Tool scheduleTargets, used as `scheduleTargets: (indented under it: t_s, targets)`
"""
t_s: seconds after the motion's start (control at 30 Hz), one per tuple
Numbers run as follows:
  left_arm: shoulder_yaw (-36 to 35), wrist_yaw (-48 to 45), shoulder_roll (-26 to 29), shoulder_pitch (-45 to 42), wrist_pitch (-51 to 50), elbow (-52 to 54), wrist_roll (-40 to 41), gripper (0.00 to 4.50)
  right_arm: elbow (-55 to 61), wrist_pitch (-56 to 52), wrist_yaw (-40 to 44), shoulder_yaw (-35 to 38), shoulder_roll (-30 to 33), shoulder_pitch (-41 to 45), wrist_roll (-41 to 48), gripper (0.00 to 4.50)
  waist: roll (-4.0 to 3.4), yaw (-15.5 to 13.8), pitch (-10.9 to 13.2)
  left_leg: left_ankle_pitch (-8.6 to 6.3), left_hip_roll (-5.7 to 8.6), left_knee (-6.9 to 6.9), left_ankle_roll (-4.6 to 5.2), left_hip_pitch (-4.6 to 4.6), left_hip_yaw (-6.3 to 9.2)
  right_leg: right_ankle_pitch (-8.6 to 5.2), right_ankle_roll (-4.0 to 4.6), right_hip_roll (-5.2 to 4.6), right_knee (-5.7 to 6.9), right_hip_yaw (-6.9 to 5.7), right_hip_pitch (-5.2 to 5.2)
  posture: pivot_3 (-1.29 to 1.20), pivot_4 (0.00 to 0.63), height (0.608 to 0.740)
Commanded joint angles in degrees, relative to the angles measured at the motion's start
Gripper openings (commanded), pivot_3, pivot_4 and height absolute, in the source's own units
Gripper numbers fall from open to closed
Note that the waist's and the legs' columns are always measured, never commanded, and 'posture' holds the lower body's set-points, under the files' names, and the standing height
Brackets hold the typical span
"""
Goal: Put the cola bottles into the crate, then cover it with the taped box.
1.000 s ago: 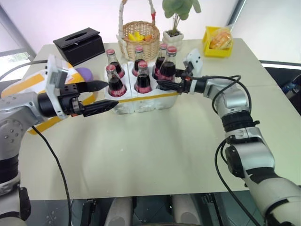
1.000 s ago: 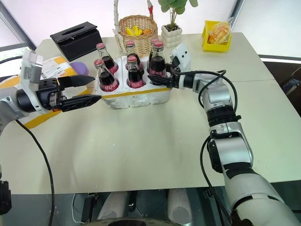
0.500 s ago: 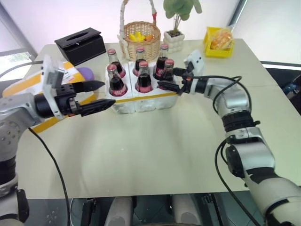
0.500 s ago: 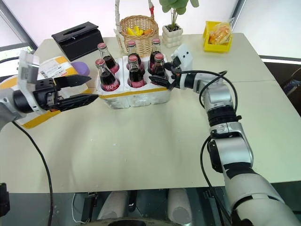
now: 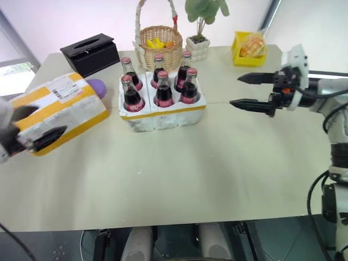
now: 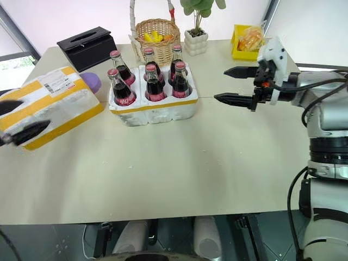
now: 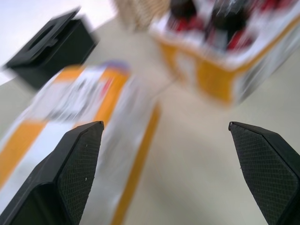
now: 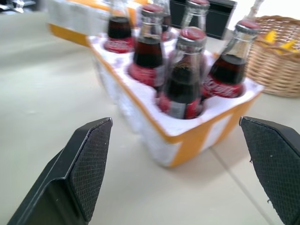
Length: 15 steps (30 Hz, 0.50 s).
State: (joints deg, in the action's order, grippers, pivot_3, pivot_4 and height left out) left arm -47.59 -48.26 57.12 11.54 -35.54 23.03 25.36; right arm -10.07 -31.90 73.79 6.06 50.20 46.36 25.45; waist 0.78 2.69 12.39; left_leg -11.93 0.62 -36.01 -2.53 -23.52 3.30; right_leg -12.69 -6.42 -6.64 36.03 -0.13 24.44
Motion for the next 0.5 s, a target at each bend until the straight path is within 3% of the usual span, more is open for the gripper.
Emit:
scheduleTargets:
  t_s: [0.03, 0.2, 0.5]
  targets:
    - [-6.18, 2.07, -2.02, 6.50, 6.03, 1.24, -9.67, 4.50, 3.89, -0.53, 1.37, 3.53, 2.05, -0.81, 3.38, 4.44, 0.01, -0.20, -0.01, -0.01, -0.05, 0.00, -0.01, -0.01, 0.00, 0.00, 0.02, 0.04, -0.05, 0.00, 0.01, 0.00, 0.150, 0.740]
    - [-4.52, 9.96, -6.25, 15.63, 19.01, -7.01, -24.45, 4.50, 5.52, -1.88, -0.52, 3.70, 0.46, -0.56, 5.37, 4.44, 0.04, -0.18, -0.02, -0.02, -0.12, 0.03, -0.03, -0.03, -0.04, 0.01, 0.04, 0.03, -0.23, 0.00, 0.00, 0.00, 0.150, 0.740]
    - [10.68, 30.06, -0.58, 4.15, 39.02, -35.29, -40.73, 4.50, 4.78, -1.24, -1.43, 2.44, -1.53, 0.99, 5.90, 4.44, 0.09, -0.86, -0.07, -0.04, -0.25, 0.06, -0.04, -0.18, -0.12, 0.12, 0.17, 0.04, -0.44, -0.06, 0.08, 0.00, 0.150, 0.740]
